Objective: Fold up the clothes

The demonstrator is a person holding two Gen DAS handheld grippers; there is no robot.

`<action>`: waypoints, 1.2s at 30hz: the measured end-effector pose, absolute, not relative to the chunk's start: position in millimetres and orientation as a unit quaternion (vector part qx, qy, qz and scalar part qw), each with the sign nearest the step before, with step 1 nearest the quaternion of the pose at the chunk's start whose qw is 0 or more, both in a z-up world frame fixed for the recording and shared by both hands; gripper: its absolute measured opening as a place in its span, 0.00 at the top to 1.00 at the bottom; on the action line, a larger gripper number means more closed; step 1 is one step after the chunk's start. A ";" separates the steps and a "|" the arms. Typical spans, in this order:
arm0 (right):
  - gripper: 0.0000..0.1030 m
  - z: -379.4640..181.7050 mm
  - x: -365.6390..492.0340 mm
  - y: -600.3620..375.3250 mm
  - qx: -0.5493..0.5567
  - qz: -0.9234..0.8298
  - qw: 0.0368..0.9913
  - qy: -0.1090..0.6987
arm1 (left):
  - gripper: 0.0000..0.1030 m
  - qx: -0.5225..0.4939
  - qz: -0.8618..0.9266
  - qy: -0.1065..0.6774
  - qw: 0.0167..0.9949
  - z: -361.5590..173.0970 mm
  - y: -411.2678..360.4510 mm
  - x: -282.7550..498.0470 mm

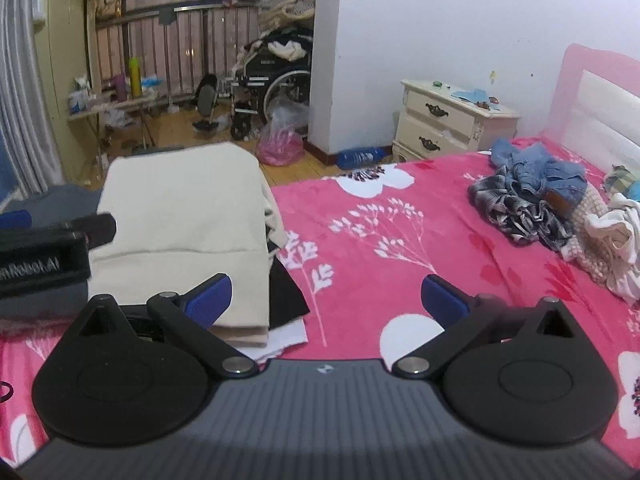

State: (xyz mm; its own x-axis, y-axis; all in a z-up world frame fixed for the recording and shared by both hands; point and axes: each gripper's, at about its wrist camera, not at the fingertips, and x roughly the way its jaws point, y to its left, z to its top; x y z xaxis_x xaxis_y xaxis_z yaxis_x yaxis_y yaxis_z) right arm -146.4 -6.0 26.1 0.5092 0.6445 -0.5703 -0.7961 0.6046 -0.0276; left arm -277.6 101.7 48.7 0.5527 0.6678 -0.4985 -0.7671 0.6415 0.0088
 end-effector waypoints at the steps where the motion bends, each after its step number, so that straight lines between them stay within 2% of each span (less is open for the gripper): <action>1: 0.01 26.6 -146.1 -7.0 -0.142 0.421 0.857 0.261 | 0.00 -0.106 0.413 0.234 0.874 49.4 101.3 -277.2; 8: 0.01 24.6 -145.3 -12.1 -0.140 0.419 0.860 0.255 | 0.00 -0.172 0.415 0.233 0.862 50.3 112.0 -278.8; 16: 0.01 20.7 -143.8 -7.4 -0.136 0.418 0.858 0.265 | 0.00 -0.187 0.402 0.290 0.848 34.4 123.3 -269.2; 36: 0.01 5.2 -151.5 19.4 -0.191 0.422 0.841 0.280 | 0.00 -0.243 0.434 0.336 0.800 3.0 149.1 -269.8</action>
State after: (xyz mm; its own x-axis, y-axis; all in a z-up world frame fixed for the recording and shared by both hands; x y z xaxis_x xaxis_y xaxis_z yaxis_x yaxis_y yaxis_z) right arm -151.5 19.4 5.2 0.4864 0.6037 -0.6316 -0.8171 0.5704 -0.0840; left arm -269.8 149.1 3.0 0.3975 0.5317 -0.7478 -0.8578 0.5048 -0.0971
